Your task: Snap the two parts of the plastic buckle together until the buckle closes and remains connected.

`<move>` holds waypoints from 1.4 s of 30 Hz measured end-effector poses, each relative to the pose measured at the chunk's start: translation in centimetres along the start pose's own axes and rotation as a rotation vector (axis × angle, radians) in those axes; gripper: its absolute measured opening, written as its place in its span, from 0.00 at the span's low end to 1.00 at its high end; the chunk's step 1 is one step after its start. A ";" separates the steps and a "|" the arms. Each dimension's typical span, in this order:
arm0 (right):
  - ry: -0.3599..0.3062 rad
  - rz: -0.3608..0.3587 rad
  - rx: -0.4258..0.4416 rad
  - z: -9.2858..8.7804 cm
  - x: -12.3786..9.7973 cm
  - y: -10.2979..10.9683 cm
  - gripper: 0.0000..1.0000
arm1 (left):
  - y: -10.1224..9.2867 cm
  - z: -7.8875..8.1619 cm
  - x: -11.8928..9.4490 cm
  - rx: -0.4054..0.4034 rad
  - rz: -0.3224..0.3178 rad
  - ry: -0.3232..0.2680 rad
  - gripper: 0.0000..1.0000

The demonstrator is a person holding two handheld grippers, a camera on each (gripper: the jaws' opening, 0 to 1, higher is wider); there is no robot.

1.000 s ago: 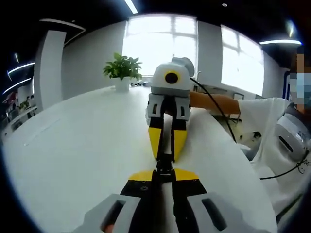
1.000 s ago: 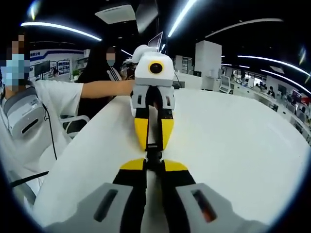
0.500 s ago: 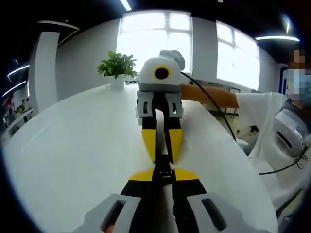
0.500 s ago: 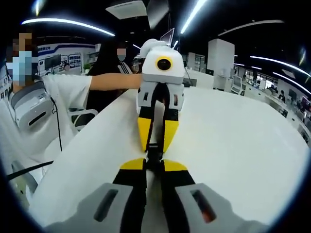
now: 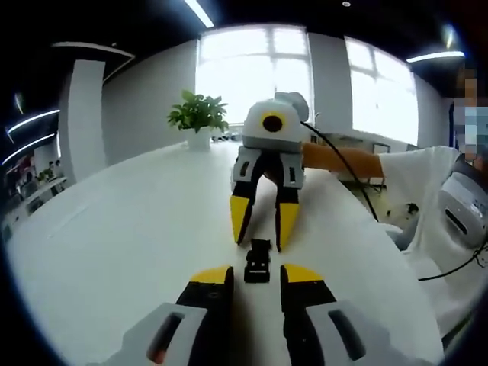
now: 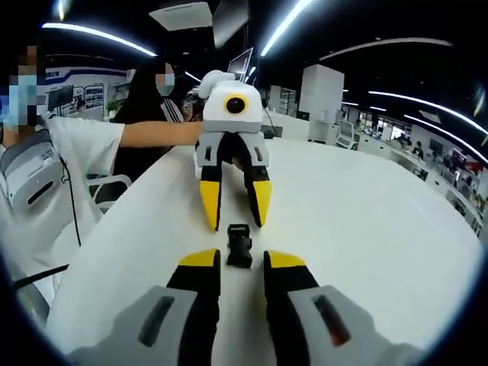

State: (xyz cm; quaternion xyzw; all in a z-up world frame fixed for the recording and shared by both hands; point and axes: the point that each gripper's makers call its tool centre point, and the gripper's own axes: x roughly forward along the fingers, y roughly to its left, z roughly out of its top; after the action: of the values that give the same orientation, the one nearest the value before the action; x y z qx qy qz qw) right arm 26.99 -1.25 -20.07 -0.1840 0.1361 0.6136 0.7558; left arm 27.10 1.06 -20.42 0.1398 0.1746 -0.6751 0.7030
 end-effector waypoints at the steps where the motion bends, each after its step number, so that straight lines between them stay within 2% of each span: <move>1: -0.002 -0.005 0.007 0.0 0.0 0.0 0.20 | 0.0 0.0 0.0 0.000 0.002 0.001 0.22; 3: -0.002 -0.040 0.065 -0.1 0.0 -0.4 0.19 | -0.1 -0.1 0.2 -0.012 0.015 -0.011 0.21; 6: -0.013 -0.045 0.065 -0.1 0.0 -0.4 0.18 | 0.2 -0.2 0.0 -0.022 0.025 -0.012 0.17; 8: -0.022 -0.039 0.068 -0.1 0.0 -0.3 0.13 | 0.5 -0.1 0.0 -0.027 0.031 -0.024 0.13; 15: -0.032 -0.050 0.084 -0.3 0.1 -0.6 0.12 | 0.2 -0.1 -0.1 -0.029 0.026 -0.030 0.12; 24: -0.035 -0.022 0.068 -0.3 0.2 -0.8 0.11 | -0.2 -0.3 -0.2 -0.021 0.009 -0.023 0.11; 26: -0.014 0.015 0.009 -0.2 0.2 -0.4 0.10 | -0.2 -0.2 -0.1 -0.011 -0.002 -0.013 0.11; 30: 0.025 0.068 -0.044 0.0 0.4 -0.2 0.10 | -0.5 -0.1 0.3 0.017 -0.026 0.019 0.11; 37: 0.016 0.139 -0.053 -0.2 0.3 0.9 0.10 | -0.9 -0.2 0.6 0.017 -0.074 0.019 0.10; 42: 0.029 0.192 -0.075 -0.2 0.2 1.4 0.09 | -1.1 -0.2 0.7 0.045 -0.100 0.041 0.10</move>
State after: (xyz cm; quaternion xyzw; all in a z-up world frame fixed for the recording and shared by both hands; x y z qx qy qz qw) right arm 25.70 -0.95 -20.50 -0.2072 0.1409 0.6851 0.6840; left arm 25.96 0.43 -20.83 0.1604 0.1806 -0.7100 0.6615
